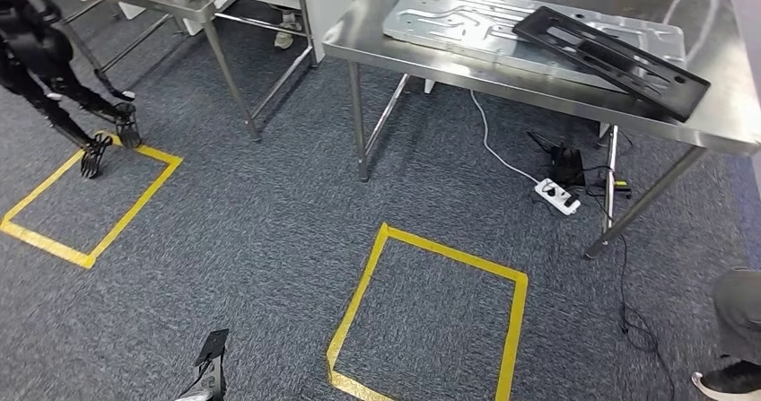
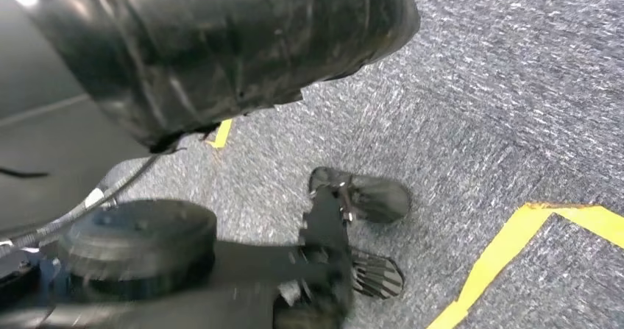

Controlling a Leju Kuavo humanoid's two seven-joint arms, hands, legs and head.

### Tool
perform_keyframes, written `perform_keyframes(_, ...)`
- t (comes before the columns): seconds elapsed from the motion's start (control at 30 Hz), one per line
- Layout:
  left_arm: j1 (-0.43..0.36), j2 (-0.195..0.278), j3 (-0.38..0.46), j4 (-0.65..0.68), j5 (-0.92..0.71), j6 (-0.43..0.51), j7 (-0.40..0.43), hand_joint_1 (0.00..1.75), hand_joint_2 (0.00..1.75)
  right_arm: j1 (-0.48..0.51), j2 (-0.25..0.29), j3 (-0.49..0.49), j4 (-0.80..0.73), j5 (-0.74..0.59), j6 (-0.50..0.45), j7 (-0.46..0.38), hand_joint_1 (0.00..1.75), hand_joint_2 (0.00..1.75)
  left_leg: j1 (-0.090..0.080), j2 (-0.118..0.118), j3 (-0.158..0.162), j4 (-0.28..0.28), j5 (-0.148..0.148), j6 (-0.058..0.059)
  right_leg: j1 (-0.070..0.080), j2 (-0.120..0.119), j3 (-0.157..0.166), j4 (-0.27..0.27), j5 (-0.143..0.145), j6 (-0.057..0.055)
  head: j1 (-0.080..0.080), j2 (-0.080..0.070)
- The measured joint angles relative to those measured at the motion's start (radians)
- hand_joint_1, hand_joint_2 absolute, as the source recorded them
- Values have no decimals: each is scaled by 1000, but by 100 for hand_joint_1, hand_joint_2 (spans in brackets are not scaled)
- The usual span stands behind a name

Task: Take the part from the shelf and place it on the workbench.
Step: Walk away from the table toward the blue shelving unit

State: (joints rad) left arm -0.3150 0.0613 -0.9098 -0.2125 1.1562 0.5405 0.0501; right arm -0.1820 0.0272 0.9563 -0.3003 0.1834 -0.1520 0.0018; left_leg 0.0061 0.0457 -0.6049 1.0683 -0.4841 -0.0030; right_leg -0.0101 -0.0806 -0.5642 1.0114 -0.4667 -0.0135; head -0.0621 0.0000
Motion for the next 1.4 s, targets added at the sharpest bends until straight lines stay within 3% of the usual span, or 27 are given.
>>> perform_keyframes(0.07, -1, 2, 0, 0, -5, -16, 0, 0, 0, -1, 0, 3, 0, 0, -8, -4, 0, 0, -9, 24, 31, -67, 13, 10, 5, -21, 2, 1, -3, 9, 2, 0)
perform_keyframes(0.13, 8, 11, -1, 0, -9, -40, 0, 0, 0, 0, 1, 8, 0, -4, -19, -10, 0, 0, -11, 3, 29, -72, 16, 19, 7, -39, 6, 0, -5, 20, 4, 0)
perform_keyframes(0.17, 15, 17, -2, 0, -10, -52, 0, 0, 0, 0, 2, 10, 0, -6, -25, -12, 0, 0, -9, -7, 31, -76, 19, 23, 5, -32, 7, 4, -11, 26, 5, 0)
perform_keyframes(0.23, 24, 26, -3, 0, -15, -75, 0, 0, 0, 4, 2, 14, 1, -13, -37, -14, 0, 0, -2, -27, 36, -86, 28, 34, 2, 16, -15, 59, -51, 35, 8, 0)
perform_keyframes(0.3, 27, 36, -7, 0, -23, -100, 0, 0, 0, 13, 2, 16, 2, -26, -53, -14, 0, 0, -1, -50, 32, -86, 32, 41, 0, 63, -71, 185, -119, 38, 12, 0)
perform_keyframes(0.33, 30, 42, -9, 0, -27, -113, -1, 0, 0, 20, 2, 16, 3, -33, -62, -14, 0, 0, -1, -64, 31, -85, 33, 42, -1, 70, -99, 245, -140, 38, 13, 0)
perform_keyframes(0.37, 37, 49, -12, 0, -31, -125, -3, 0, 0, 27, 2, 16, 3, -39, -71, -15, 0, 0, -1, -78, 30, -83, 33, 42, -1, 73, -114, 276, -143, 39, 13, 0)
perform_keyframes(0.4, 45, 55, -15, 0, -34, -136, -4, 0, 0, 33, 2, 16, 4, -44, -78, -15, 0, 0, -1, -93, 29, -80, 32, 41, -2, 76, -112, 270, -126, 39, 13, 0)
perform_keyframes(0.43, 53, 61, -18, 0, -37, -144, -6, 0, 0, 36, 2, 16, 5, -47, -84, -16, 0, 0, 0, -108, 29, -76, 30, 40, -4, 82, -93, 226, -93, 38, 13, 0)
perform_keyframes(0.5, 62, 70, -23, 0, -48, -158, -9, 0, 0, 39, 2, 16, 6, -57, -94, -20, 0, 0, 1, -135, 24, -64, 25, 32, -11, 124, -36, 95, -33, 35, 13, 0)
perform_keyframes(0.57, 68, 82, -30, 0, -69, -175, -17, 0, 0, 43, 2, 16, 7, -79, -112, -31, 0, 0, 2, -161, 13, -55, 23, 21, -14, 160, -7, 28, -20, 30, 13, 0)
perform_keyframes(0.63, 83, 99, -42, 0, -92, -196, -38, 0, 0, 51, 2, 16, 8, -112, -133, -46, 0, 0, 6, -184, 5, -57, 26, 6, -12, 150, -3, 23, -22, 20, 13, 0)
perform_keyframes(0.67, 96, 108, -48, 1, -102, -206, -54, 0, 0, 56, 2, 16, 9, -130, -142, -52, 0, 0, 8, -181, 3, -56, 26, 1, -12, 138, 1, 19, -19, 13, 12, 0)
perform_keyframes(0.73, 119, 127, -60, 1, -124, -223, -91, 0, 0, 64, 0, 16, 11, -167, -154, -57, 0, 0, 7, -134, -19, -14, -2, -10, -15, 115, 8, 8, -13, -1, 6, 0)
perform_keyframes(0.8, 131, 142, -74, 1, -149, -238, -123, 0, 0, 73, -2, 14, 16, -197, -156, -58, 0, 0, 7, -76, -76, 101, -64, -20, -11, 87, 9, 4, -13, -9, 0, 0)
perform_keyframes(0.87, 138, 152, -90, 1, -174, -248, -134, 0, 0, 81, -3, 12, 21, -215, -154, -56, 0, 0, 10, -59, -127, 203, -101, -27, -8, 53, 9, 4, -16, -12, -1, 0)
perform_keyframes(0.9, 141, 154, -98, 1, -184, -251, -130, 0, 0, 83, -4, 12, 24, -218, -152, -54, 0, 0, 11, -55, -126, 203, -92, -29, -8, 37, 9, 5, -17, -12, 0, 0)
perform_keyframes(0.93, 143, 156, -106, 1, -191, -252, -124, 0, 0, 83, -4, 12, 25, -220, -149, -51, 0, 0, 12, -48, -105, 167, -68, -30, -7, 23, 10, 5, -19, -10, -1, 0)
perform_keyframes(1.0, 143, 159, -118, 1, -196, -254, -113, 0, 0, 81, -4, 12, 27, -221, -141, -47, 0, 0, 9, -9, -27, 28, -9, -24, -5, -3, 14, 6, -23, -4, -1, 0)
perform_keyframes(1.07, 140, 163, -126, 1, -194, -256, -110, 0, 0, 80, -4, 12, 28, -221, -130, -40, 0, 0, 4, 21, 21, -57, 15, -13, 0, -24, 20, 7, -29, 7, 2, 0)
perform_keyframes(1.1, 140, 165, -131, 1, -191, -257, -109, 0, 0, 80, -4, 12, 29, -221, -124, -35, 0, 0, 0, 21, 23, -65, 15, -7, 1, -33, 24, 6, -31, 12, 3, 0)
perform_keyframes(1.17, 146, 168, -139, 1, -187, -259, -109, 0, 0, 78, -4, 12, 30, -222, -119, -25, 0, 0, 1, -3, 24, -71, 18, 6, 0, -47, 33, 2, -35, 25, 5, 0)
perform_keyframes(1.23, 152, 171, -147, 1, -187, -262, -108, 0, 0, 78, -6, 12, 31, -222, -120, -21, 0, 0, 7, -23, 33, -83, 26, 19, -4, -9, 26, 33, -63, 34, 9, 0)
perform_keyframes(1.3, 152, 171, -152, 1, -195, -268, -108, 0, 0, 79, -8, 12, 32, -220, -120, -17, 0, 0, 8, -45, 35, -87, 31, 28, -7, 50, -21, 144, -126, 36, 15, 0)
perform_keyframes(1.37, 147, 170, -161, 1, -210, -275, -106, 0, 0, 82, -10, 12, 34, -214, -121, -13, 0, 0, 6, -74, 32, -85, 33, 30, -7, 73, -80, 260, -167, 36, 17, 0)
perform_keyframes(1.4, 144, 170, -166, 1, -218, -279, -104, 0, 0, 83, -11, 12, 35, -211, -122, -12, 0, 0, 6, -89, 32, -83, 32, 30, -7, 76, -92, 276, -159, 36, 17, 0)
